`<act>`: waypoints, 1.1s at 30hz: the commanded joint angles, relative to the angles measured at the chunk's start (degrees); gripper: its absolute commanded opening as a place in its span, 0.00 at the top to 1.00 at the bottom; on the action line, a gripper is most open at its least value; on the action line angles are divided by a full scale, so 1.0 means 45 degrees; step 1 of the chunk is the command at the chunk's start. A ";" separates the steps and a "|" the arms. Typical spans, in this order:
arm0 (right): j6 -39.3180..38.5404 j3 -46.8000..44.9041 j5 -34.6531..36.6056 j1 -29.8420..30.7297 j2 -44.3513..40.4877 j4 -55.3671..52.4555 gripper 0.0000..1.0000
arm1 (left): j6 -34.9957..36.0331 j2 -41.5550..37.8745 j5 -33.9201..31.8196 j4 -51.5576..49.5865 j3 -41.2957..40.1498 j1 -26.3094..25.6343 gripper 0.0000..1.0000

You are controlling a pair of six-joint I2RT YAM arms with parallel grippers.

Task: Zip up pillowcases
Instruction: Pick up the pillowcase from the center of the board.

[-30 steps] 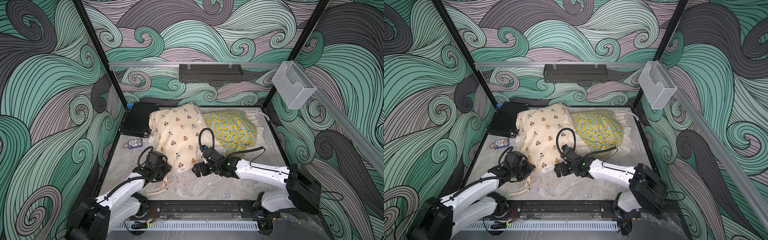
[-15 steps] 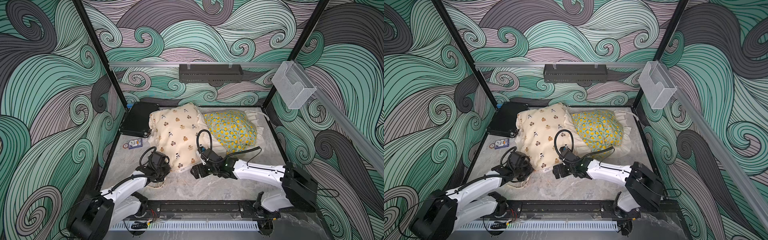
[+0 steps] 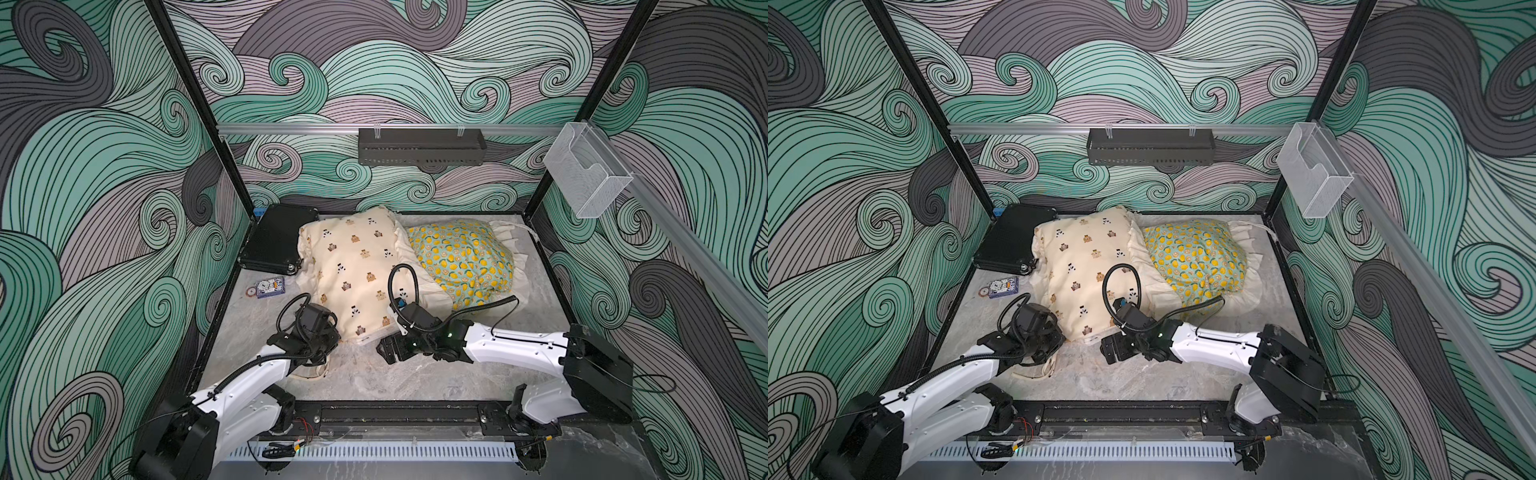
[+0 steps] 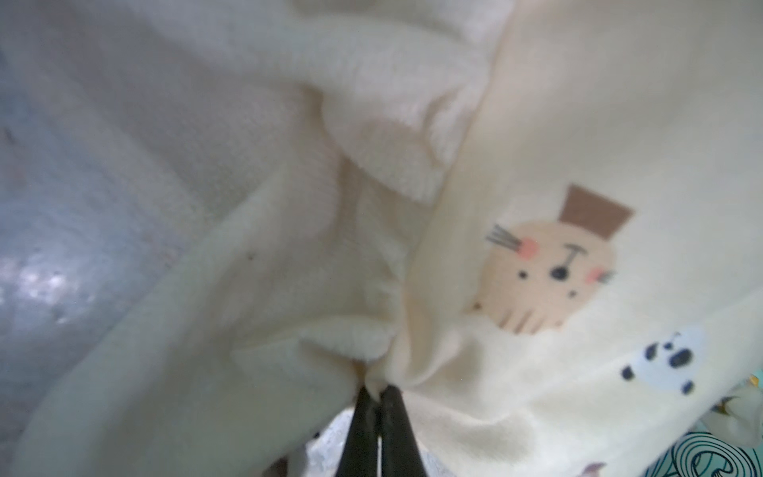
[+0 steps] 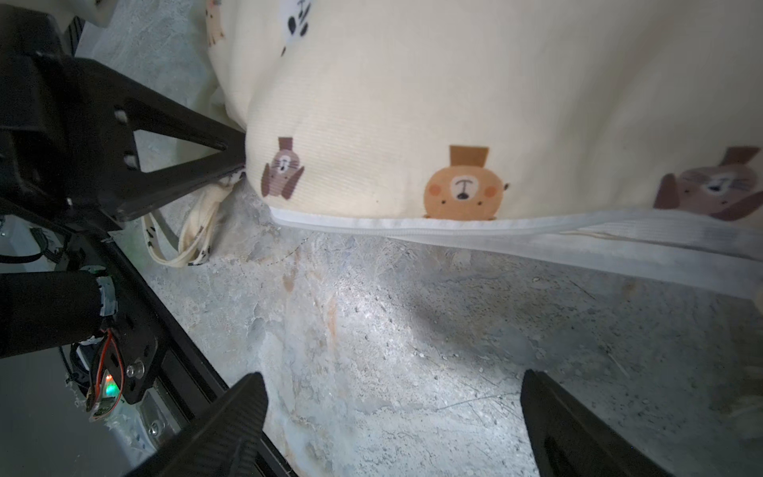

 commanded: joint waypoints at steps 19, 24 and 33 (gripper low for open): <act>-0.1632 -0.0438 0.0697 0.1881 0.0785 0.4963 0.58 | 0.1054 -0.1272 0.1599 -0.3162 0.2358 -0.0058 1.00; -0.1695 -0.0054 0.1050 0.2090 0.1752 0.5587 0.63 | 0.1073 -0.1409 0.1722 -0.3249 0.2476 -0.0058 1.00; -0.1834 0.0019 0.2447 0.2272 0.2863 0.7006 0.64 | 0.1091 -0.1432 0.1849 -0.3077 0.2517 -0.0057 1.00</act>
